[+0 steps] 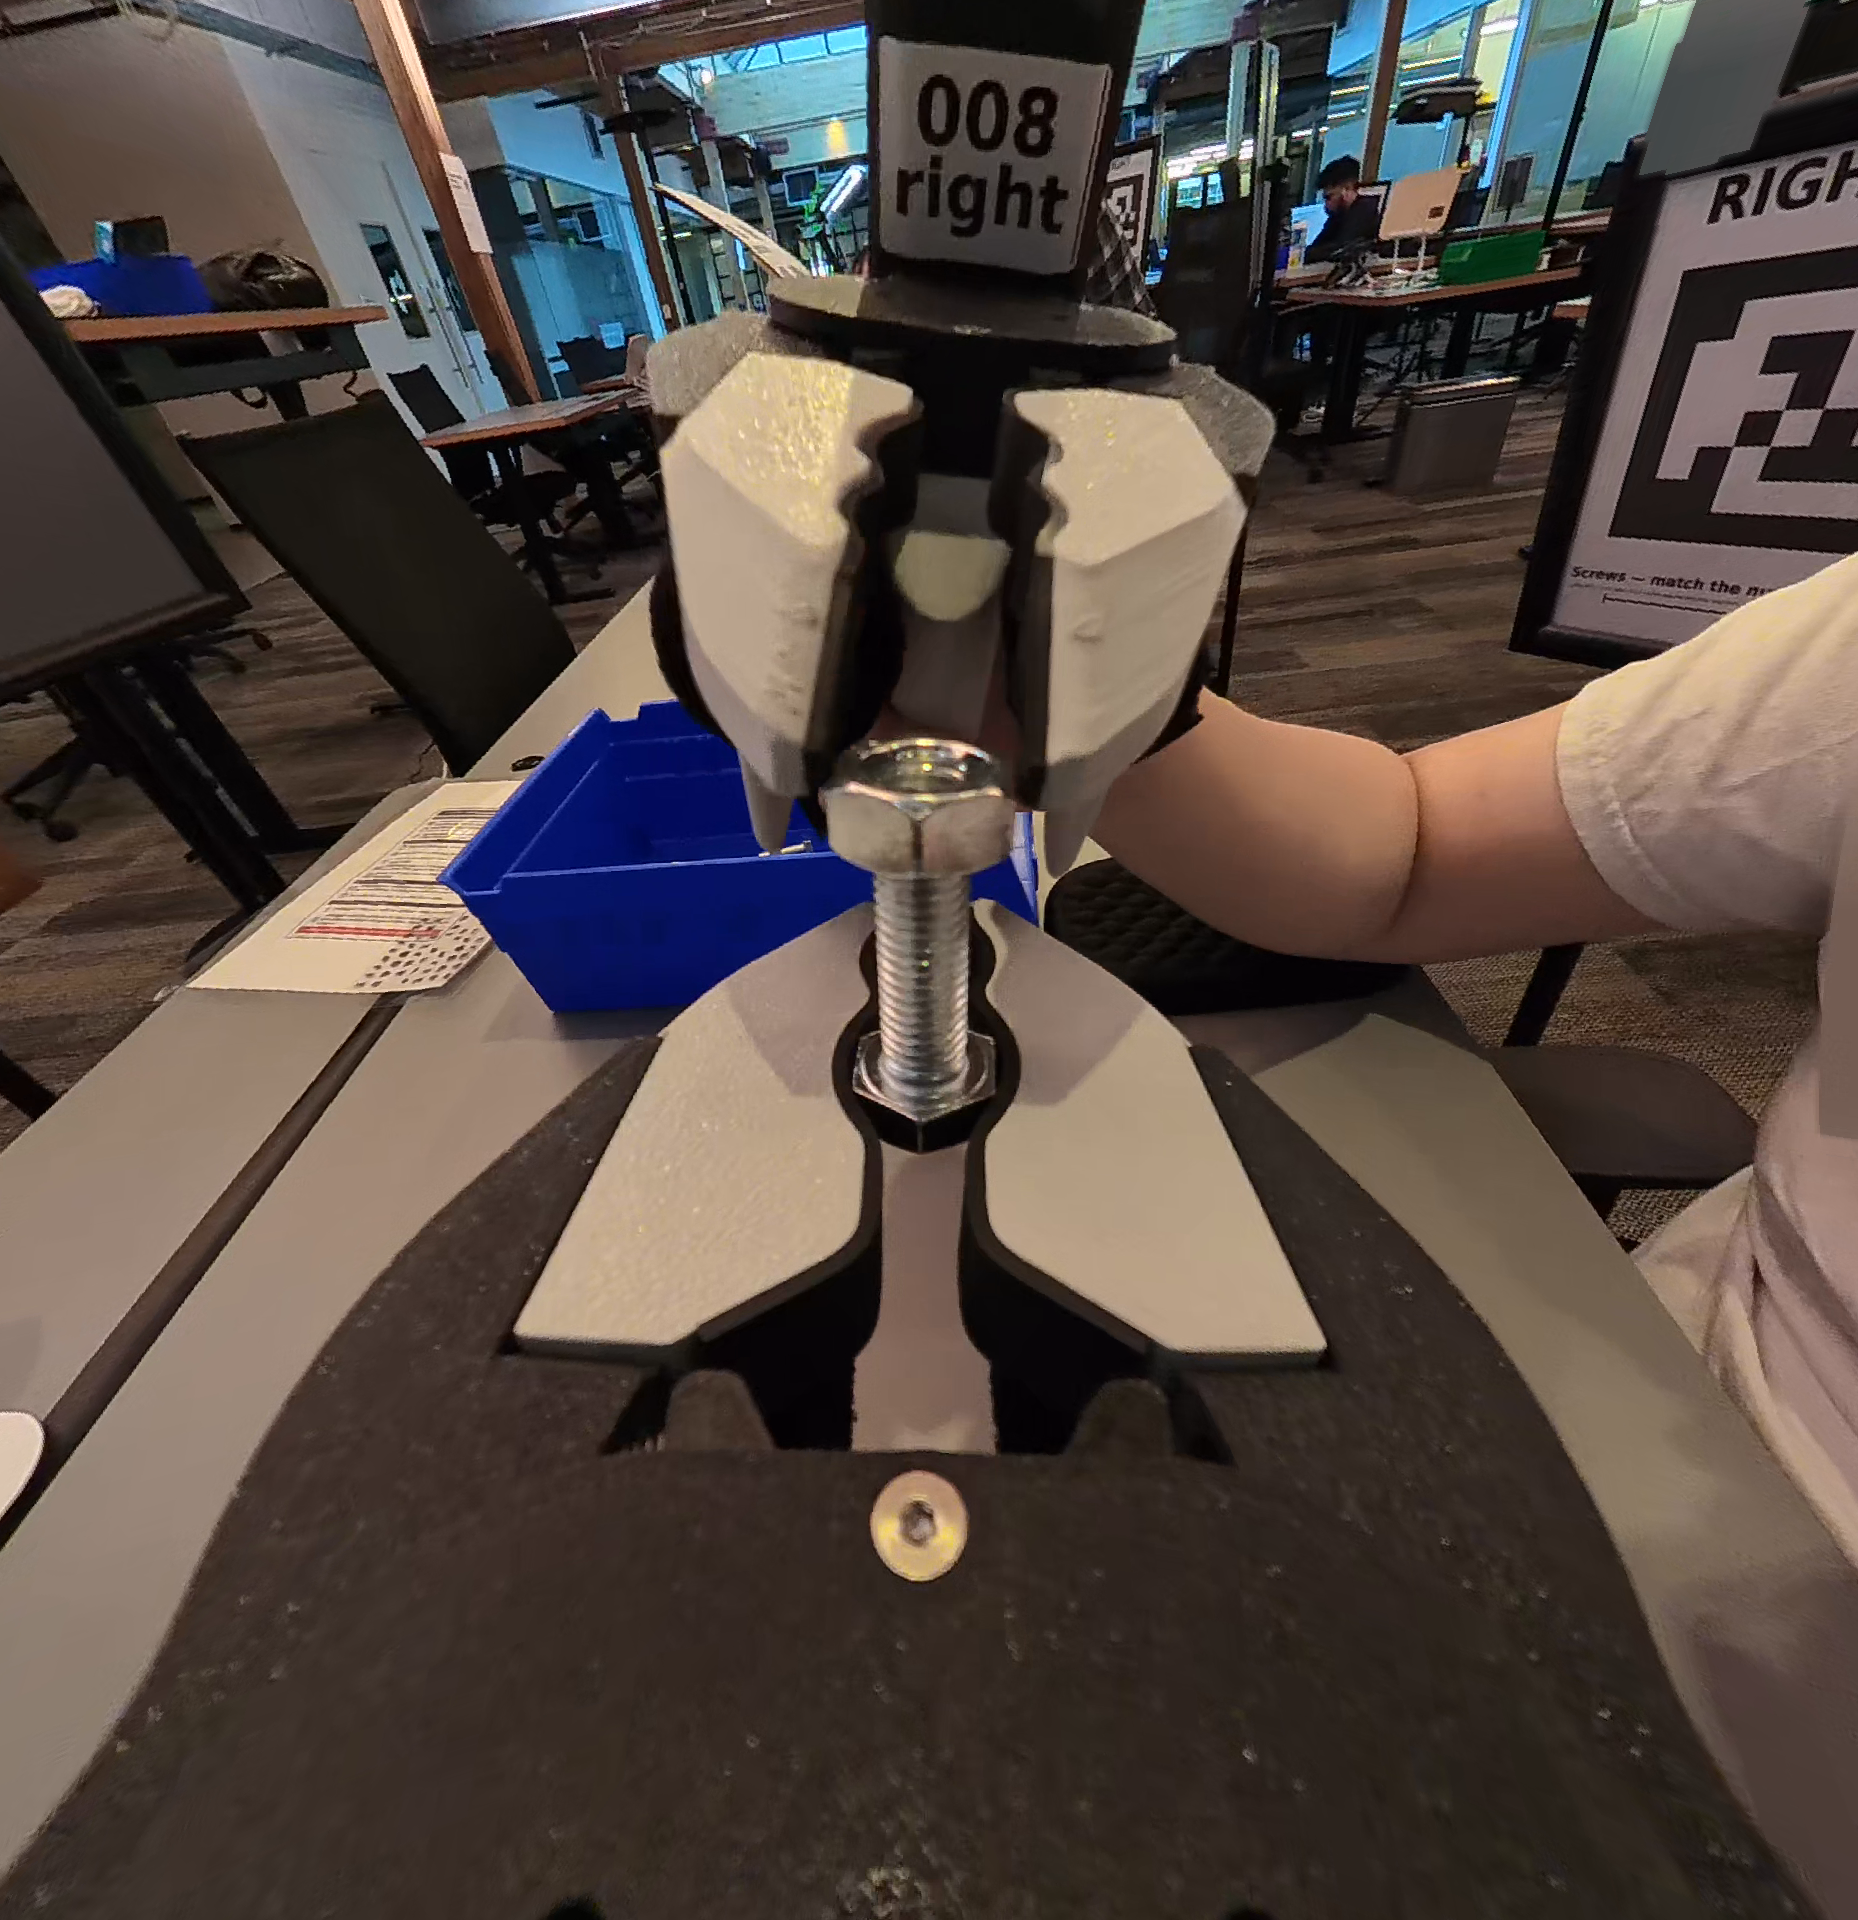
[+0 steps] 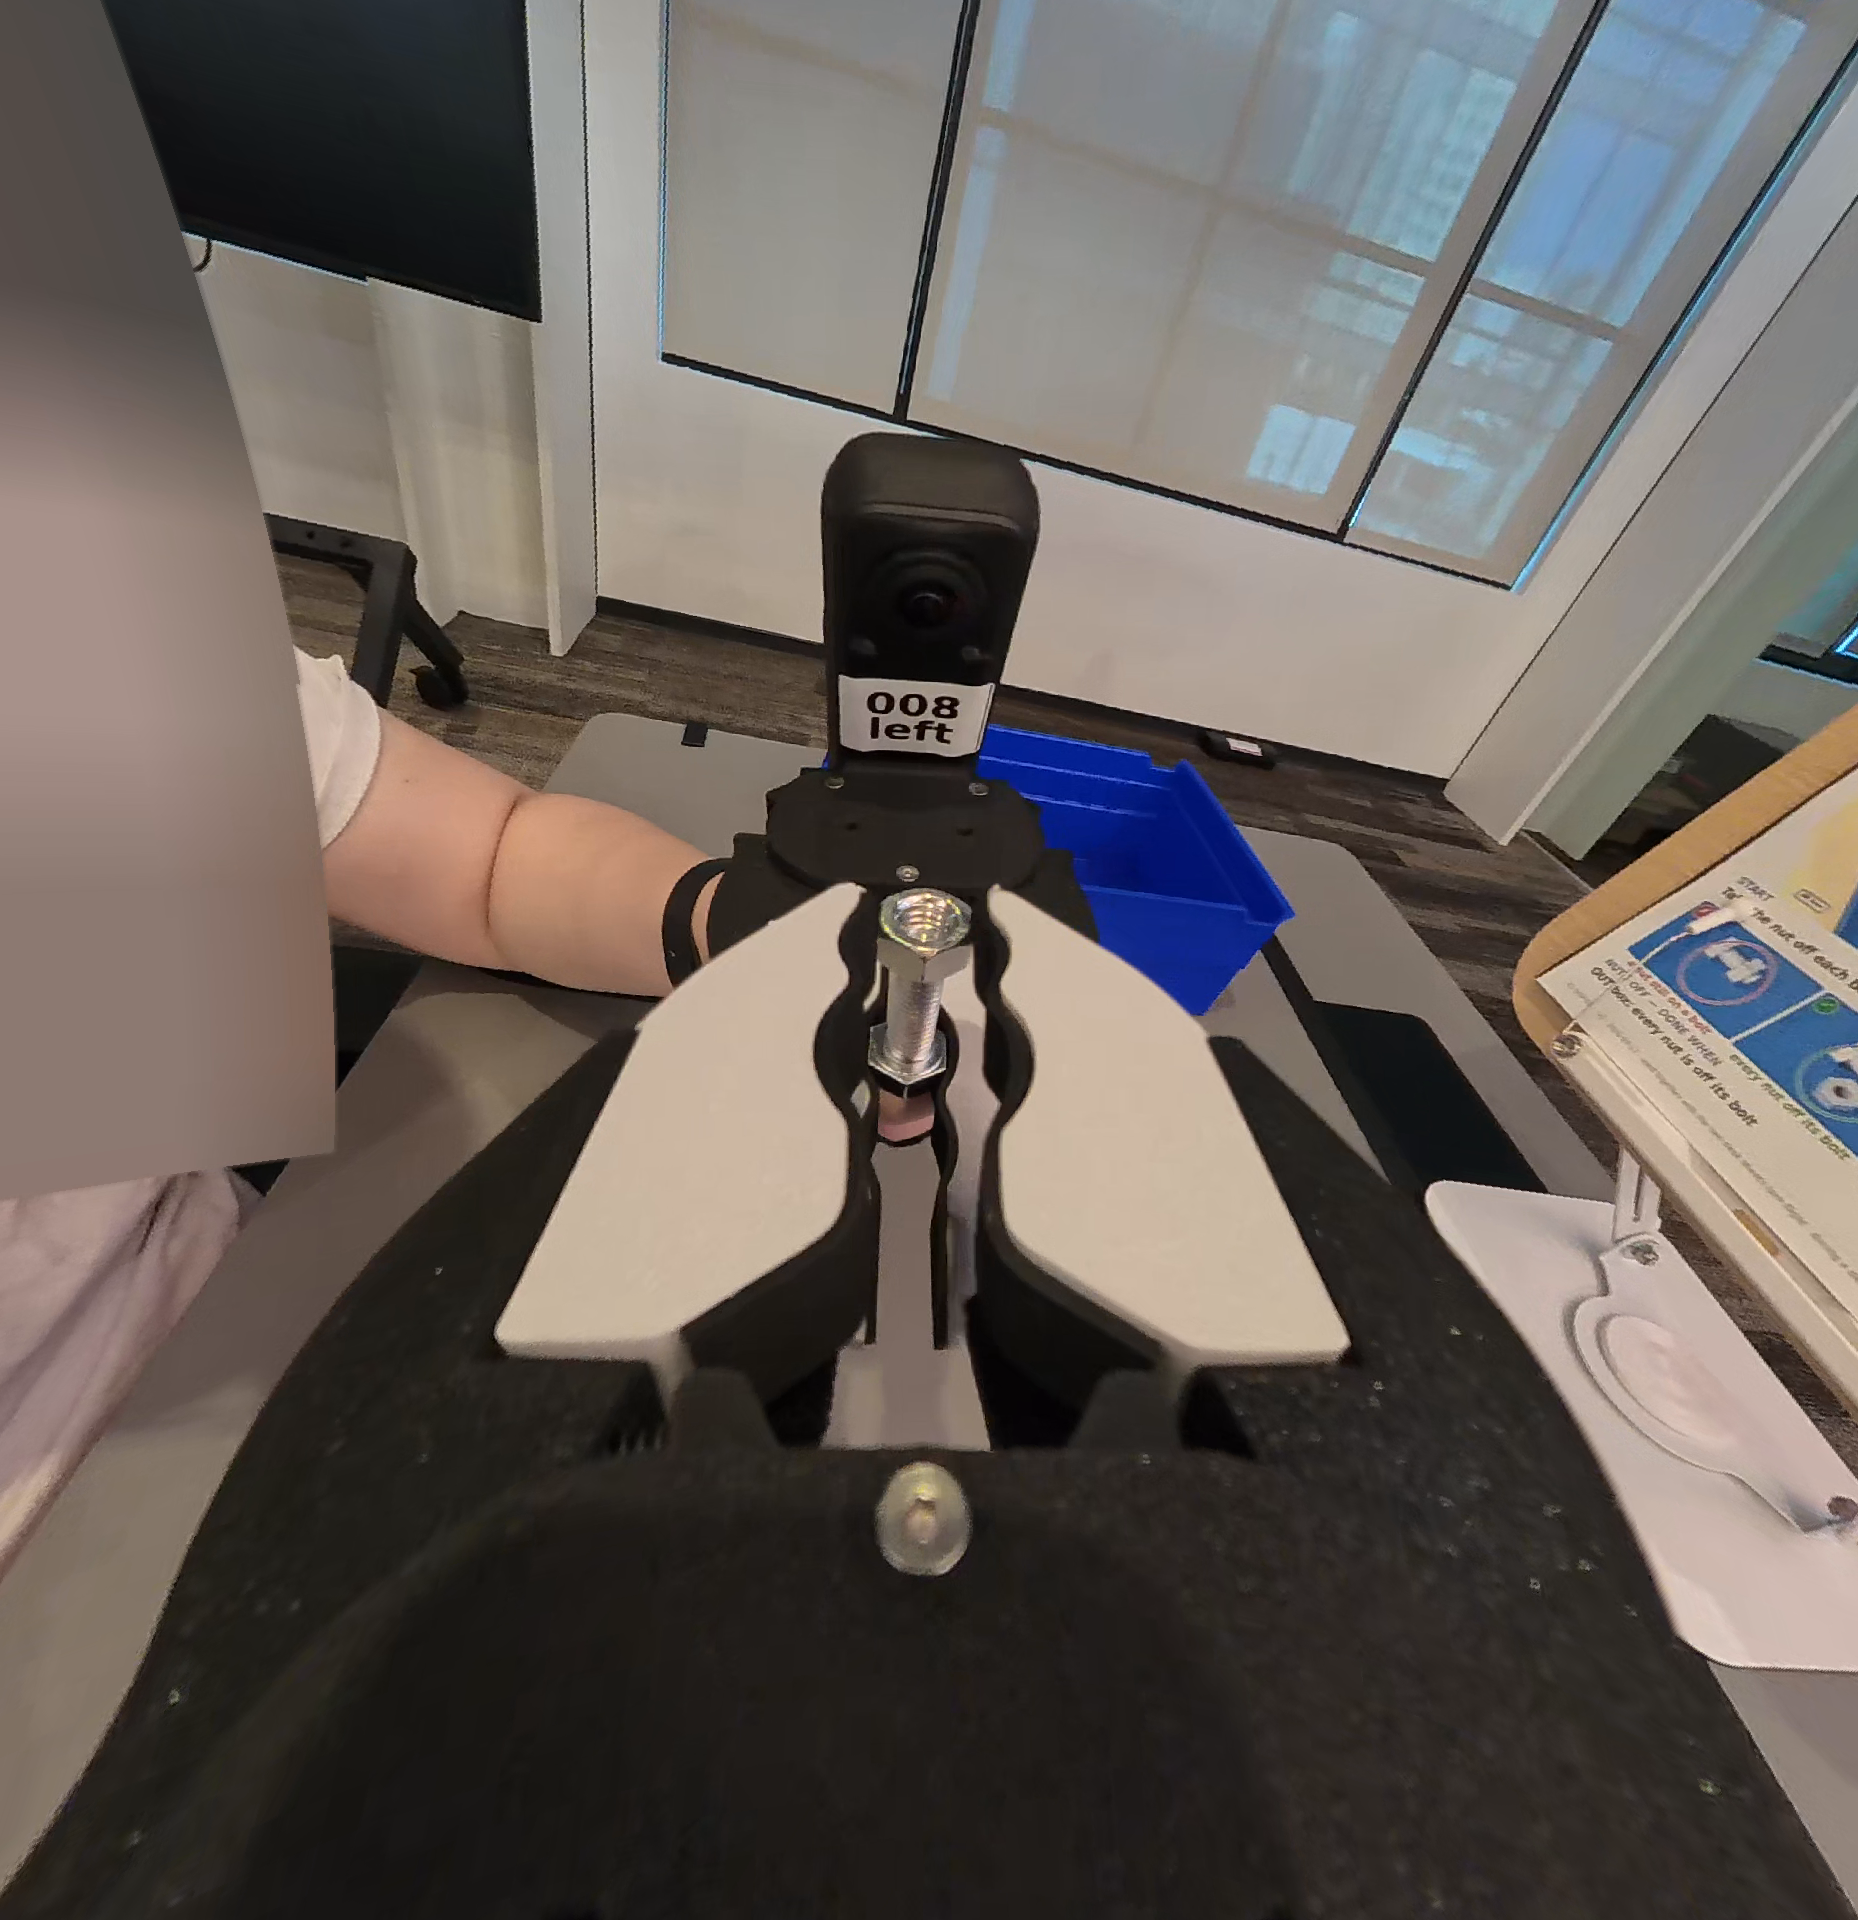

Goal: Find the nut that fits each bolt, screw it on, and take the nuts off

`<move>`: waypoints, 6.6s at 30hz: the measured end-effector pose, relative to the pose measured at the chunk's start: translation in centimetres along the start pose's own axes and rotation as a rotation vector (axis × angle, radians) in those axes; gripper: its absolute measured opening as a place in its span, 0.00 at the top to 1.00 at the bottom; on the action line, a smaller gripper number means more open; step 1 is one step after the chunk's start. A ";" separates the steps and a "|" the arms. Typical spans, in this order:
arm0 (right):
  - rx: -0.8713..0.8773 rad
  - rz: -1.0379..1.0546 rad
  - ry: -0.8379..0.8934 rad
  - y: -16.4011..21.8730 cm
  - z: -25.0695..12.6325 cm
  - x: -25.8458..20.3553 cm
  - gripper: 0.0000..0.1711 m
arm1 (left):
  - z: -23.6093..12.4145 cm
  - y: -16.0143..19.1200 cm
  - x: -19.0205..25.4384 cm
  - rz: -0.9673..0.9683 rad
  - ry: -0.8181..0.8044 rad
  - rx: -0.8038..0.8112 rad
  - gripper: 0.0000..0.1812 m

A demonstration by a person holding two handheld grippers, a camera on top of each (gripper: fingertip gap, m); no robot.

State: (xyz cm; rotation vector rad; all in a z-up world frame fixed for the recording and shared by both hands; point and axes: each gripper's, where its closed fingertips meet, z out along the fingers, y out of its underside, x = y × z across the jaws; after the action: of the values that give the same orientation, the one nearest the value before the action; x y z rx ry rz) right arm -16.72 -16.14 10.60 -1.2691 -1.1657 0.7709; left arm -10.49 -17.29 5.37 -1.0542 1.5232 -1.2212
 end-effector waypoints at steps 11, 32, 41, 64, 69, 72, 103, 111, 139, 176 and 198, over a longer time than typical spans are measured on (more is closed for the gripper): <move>-0.056 0.083 0.188 1.0 0.4 2.5 0.90 | -0.7 1.2 -3.6 -0.019 -0.235 -0.082 0.95; 0.043 0.000 0.005 -0.1 -0.2 0.5 0.83 | 0.0 -0.3 0.3 -0.050 0.028 0.006 0.94; 0.039 0.047 -0.054 0.0 -0.1 -0.1 0.89 | 0.1 -0.2 0.6 -0.037 0.031 0.000 0.94; 0.046 0.088 0.003 -1.0 -0.7 0.5 0.83 | -0.3 -0.4 0.1 -0.071 0.031 0.017 0.94; 0.039 0.128 -0.123 -0.2 -0.3 -0.8 0.84 | 0.2 -0.2 1.7 -0.018 0.095 -0.006 0.94; 0.022 0.117 -0.168 0.0 -0.1 -1.5 0.86 | 0.2 -0.3 1.9 -0.014 0.102 0.001 0.95; -0.035 0.073 -0.065 0.8 0.4 -0.5 0.76 | -0.2 -0.1 0.0 -0.058 0.025 0.009 0.95; -0.042 0.033 0.007 0.6 -0.4 0.5 0.79 | -0.6 -0.1 -0.6 -0.078 0.016 0.018 0.94; -0.009 0.105 -0.060 1.4 0.6 0.2 0.69 | -0.5 0.4 -1.4 -0.093 -0.027 0.002 0.94; 0.021 0.112 0.005 0.9 0.5 0.9 0.65 | -1.1 -0.1 -2.0 -0.143 -0.023 0.034 0.94; 0.006 0.122 -0.039 0.5 0.2 -0.1 0.88 | -2.2 -0.5 -3.7 -0.194 -0.081 0.064 0.94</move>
State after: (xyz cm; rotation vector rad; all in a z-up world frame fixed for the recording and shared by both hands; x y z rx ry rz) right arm -16.87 -16.05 10.10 -1.3352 -1.1242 0.8917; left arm -11.72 -13.35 6.56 -1.2157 1.3354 -1.3339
